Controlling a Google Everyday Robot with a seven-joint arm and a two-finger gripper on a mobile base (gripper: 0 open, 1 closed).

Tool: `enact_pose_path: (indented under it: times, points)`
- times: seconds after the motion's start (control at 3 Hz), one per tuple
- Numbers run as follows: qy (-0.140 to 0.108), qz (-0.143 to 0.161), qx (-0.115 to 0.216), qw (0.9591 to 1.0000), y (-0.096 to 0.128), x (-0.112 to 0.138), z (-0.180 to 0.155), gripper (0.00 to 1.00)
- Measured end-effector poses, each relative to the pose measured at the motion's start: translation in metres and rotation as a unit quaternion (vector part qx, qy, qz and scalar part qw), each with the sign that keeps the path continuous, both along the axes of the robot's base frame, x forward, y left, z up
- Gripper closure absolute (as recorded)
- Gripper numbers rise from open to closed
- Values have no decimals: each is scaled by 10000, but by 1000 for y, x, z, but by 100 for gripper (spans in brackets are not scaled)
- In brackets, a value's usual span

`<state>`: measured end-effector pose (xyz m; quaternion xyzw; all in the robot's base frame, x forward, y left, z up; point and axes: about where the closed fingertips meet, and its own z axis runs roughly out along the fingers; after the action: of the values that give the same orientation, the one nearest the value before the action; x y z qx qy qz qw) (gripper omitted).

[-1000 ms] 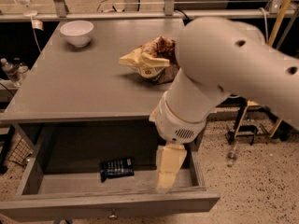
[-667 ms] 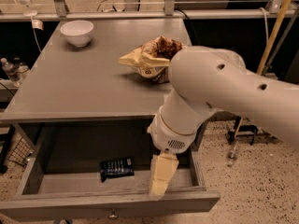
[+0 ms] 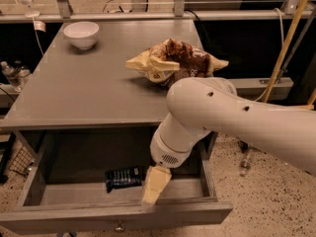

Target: Pick rxbar blueberry from top drawer and place on counter

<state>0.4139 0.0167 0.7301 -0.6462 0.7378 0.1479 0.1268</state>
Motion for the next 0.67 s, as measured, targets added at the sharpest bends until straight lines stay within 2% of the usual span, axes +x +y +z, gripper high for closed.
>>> enact_pose_path:
  times: [0.33, 0.67]
  points:
    - [-27, -315, 149, 9994, 13, 11, -15, 0]
    - [-63, -493, 344, 9982, 25, 21, -25, 0]
